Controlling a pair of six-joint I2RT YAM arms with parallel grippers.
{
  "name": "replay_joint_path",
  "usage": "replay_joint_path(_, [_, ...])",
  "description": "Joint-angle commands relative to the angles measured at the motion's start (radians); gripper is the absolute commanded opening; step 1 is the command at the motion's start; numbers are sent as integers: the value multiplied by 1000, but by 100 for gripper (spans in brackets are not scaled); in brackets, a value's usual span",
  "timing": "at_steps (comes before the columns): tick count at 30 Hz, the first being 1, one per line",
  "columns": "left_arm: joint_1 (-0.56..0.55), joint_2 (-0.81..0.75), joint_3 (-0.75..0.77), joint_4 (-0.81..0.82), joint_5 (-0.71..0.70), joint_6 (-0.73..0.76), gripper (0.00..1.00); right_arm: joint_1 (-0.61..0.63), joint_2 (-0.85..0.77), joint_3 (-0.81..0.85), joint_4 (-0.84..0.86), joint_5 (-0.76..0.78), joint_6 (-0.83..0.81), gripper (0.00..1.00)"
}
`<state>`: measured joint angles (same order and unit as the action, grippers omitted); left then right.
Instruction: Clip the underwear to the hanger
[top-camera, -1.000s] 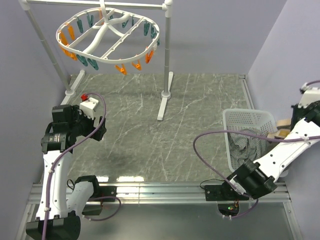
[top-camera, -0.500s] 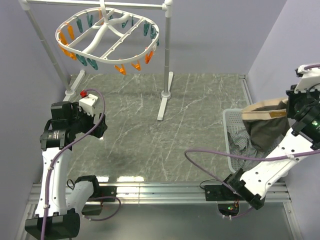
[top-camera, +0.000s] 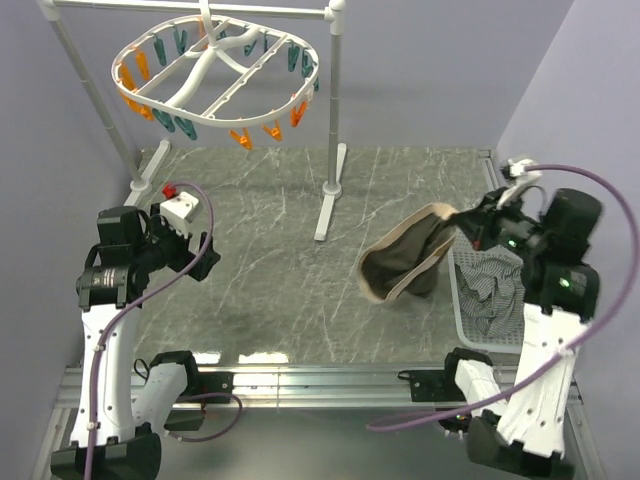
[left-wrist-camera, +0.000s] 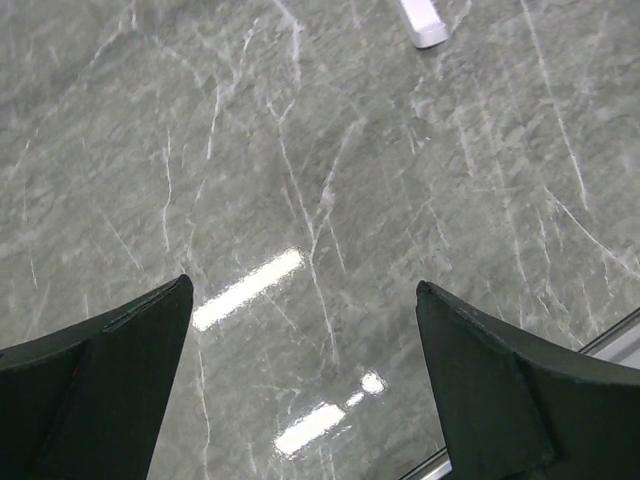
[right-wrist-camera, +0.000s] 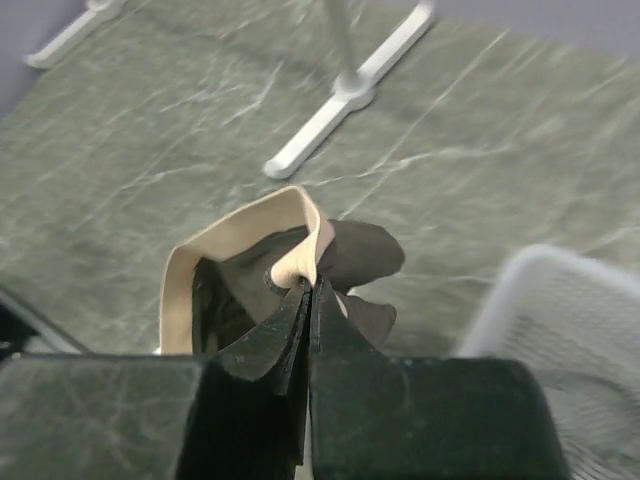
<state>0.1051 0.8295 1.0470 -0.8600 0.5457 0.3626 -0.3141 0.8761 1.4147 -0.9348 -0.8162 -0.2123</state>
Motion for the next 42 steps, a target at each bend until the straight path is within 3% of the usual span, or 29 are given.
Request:
replay_joint_path(1, [-2,-38,2,-22,86,78,99,133,1,-202,301,74,197,0])
replay_joint_path(8, [-4,-27,-25,-82,131,188,99,424,63,-381,451,212,295,0])
replay_joint_path(15, [-19,3,-44,-70,178,214,99,616,171,-447,493,299,268,0])
replay_joint_path(18, [-53,16,-54,-51,174,211,99,732,228,-470,455,357,232,0])
replay_joint_path(24, [-168,62,-91,-24,207,193,98,826,309,-523,449,452,194,0])
replay_joint_path(26, [-232,69,-113,-4,218,176,97,828,345,-510,438,475,194,2])
replay_joint_path(31, [-474,85,-180,143,165,139,95,827,455,-445,429,517,211,28])
replay_joint_path(33, [-556,91,-202,186,108,147,94,823,475,-421,432,523,254,34])
replay_joint_path(40, [-965,179,-277,516,-52,142,89,755,552,-270,423,396,330,34])
replay_joint_path(42, [-1092,232,-262,567,-113,139,89,698,592,-246,410,368,340,41])
